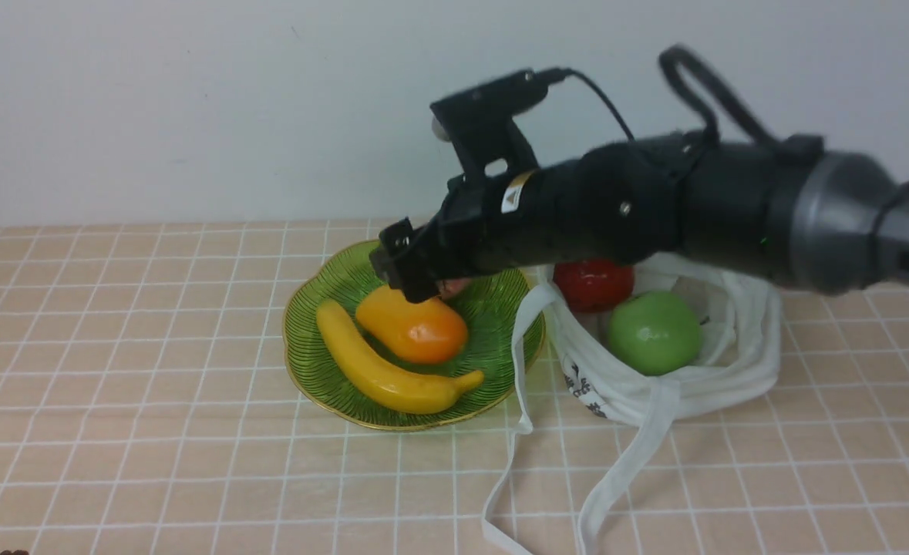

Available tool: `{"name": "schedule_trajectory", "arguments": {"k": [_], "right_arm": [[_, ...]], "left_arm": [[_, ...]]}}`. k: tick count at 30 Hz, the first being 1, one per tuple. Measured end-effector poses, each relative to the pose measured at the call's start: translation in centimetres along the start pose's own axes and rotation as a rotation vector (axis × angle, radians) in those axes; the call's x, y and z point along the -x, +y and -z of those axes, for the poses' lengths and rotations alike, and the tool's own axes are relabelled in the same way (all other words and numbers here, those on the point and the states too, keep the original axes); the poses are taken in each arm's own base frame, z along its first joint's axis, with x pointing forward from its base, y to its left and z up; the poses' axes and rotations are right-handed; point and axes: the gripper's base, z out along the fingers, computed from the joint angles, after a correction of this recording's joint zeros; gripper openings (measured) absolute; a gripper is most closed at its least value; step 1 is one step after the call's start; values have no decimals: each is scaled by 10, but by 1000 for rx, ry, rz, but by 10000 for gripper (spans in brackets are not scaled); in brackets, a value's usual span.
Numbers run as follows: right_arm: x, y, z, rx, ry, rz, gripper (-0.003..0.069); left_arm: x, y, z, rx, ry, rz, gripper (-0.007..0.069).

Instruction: Take the fruit out of the bag on the brown coffee tablecloth and place them on the plate.

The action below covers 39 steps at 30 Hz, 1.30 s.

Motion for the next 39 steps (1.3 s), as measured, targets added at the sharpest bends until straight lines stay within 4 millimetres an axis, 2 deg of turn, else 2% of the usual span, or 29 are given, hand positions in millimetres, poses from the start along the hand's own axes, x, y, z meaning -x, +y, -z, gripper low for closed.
{"name": "schedule_trajectory", "arguments": {"k": [1, 2, 3, 5, 6, 7, 9, 10, 11, 12, 15, 18, 20, 21, 22, 23, 24, 27, 28, 29, 30, 32, 35, 39], "right_arm": [[4, 1, 6, 3, 0, 6, 645], [20, 3, 31, 4, -8, 47, 602], [27, 3, 41, 2, -13, 63, 575], [57, 6, 98, -8, -47, 122, 463], [65, 7, 116, -17, -72, 139, 426], [67, 8, 121, -17, -76, 140, 426], [84, 10, 183, -54, -112, 191, 288], [84, 10, 188, -56, -113, 194, 278], [86, 11, 207, -65, -116, 199, 248], [84, 11, 237, -87, -113, 203, 178], [71, 12, 287, -121, -87, 169, 47], [48, 13, 327, -154, -78, 111, -3], [33, 13, 341, -166, -80, 80, -10], [18, 13, 352, -176, -82, 60, -12], [11, 13, 356, -180, -82, 45, -13], [-7, 14, 364, -187, -83, 20, -13], [-16, 14, 370, -190, -99, 8, -13], [-56, 15, 368, -188, -151, -40, -13], [-62, 15, 366, -187, -150, -43, -13], [-82, 15, 355, -177, -213, -62, -13], [-86, 15, 352, -177, -203, -62, -13], [-118, 14, 321, -164, -274, -53, -13], [-142, 13, 294, -160, -366, -5, -13], [-151, 15, 280, -143, -460, 30, -13]], "left_arm": [[0, 0, 0, 0, 0, 0, -8], [0, 0, 0, 0, 0, 0, -8], [0, 0, 0, 0, 0, 0, -8], [0, 0, 0, 0, 0, 0, -8], [0, 0, 0, 0, 0, 0, -8], [0, 0, 0, 0, 0, 0, -8], [0, 0, 0, 0, 0, 0, -8], [0, 0, 0, 0, 0, 0, -8], [0, 0, 0, 0, 0, 0, -8], [0, 0, 0, 0, 0, 0, -8], [0, 0, 0, 0, 0, 0, -8], [0, 0, 0, 0, 0, 0, -8], [0, 0, 0, 0, 0, 0, -8], [0, 0, 0, 0, 0, 0, -8], [0, 0, 0, 0, 0, 0, -8], [0, 0, 0, 0, 0, 0, -8], [0, 0, 0, 0, 0, 0, -8], [0, 0, 0, 0, 0, 0, -8], [0, 0, 0, 0, 0, 0, -8], [0, 0, 0, 0, 0, 0, -8], [0, 0, 0, 0, 0, 0, -8], [0, 0, 0, 0, 0, 0, -8], [0, 0, 0, 0, 0, 0, -8], [0, 0, 0, 0, 0, 0, -8]]}}
